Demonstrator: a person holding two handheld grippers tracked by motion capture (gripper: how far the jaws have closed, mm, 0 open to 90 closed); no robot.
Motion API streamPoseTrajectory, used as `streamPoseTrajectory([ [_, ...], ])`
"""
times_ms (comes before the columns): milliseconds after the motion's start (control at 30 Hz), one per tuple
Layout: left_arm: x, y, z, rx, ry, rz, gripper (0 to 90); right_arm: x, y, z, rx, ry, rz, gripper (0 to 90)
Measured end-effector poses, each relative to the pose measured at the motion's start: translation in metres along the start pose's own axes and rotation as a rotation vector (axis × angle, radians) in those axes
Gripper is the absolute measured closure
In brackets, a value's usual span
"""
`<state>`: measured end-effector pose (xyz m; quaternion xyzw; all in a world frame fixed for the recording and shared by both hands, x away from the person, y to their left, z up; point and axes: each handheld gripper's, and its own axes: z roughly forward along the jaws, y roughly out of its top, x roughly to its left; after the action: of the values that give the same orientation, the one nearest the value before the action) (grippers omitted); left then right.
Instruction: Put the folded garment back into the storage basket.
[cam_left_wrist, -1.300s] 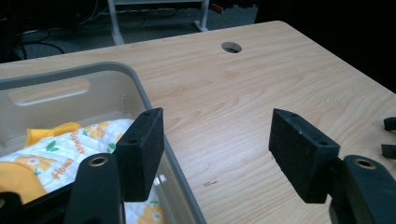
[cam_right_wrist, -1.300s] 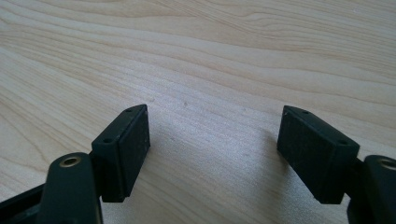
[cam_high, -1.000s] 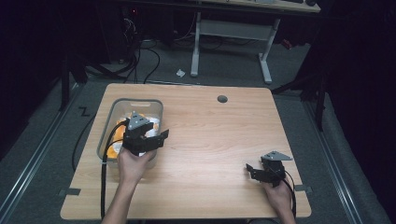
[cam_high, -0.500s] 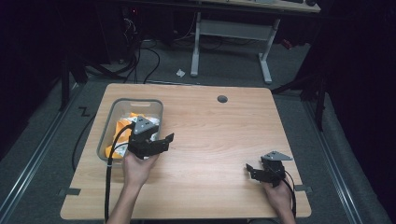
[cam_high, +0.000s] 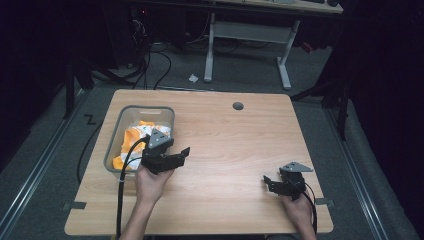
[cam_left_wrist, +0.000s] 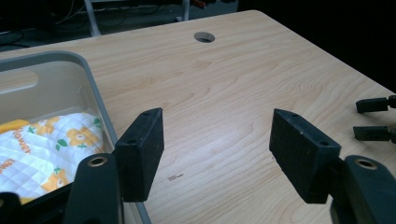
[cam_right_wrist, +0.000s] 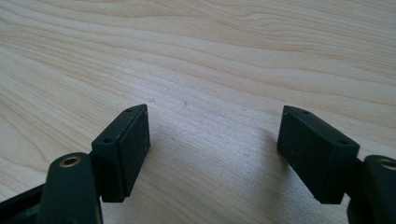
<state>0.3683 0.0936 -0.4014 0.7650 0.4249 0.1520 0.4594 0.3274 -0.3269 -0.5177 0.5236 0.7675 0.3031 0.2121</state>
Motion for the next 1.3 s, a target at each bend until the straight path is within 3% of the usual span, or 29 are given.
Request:
streamPoseTrajectory([
  [1300, -0.02, -0.029, 0.026, 0.05, -0.053, 0.004, 36.0, 0.0, 0.0, 0.0, 0.001, 0.0, 0.002, 25.8],
])
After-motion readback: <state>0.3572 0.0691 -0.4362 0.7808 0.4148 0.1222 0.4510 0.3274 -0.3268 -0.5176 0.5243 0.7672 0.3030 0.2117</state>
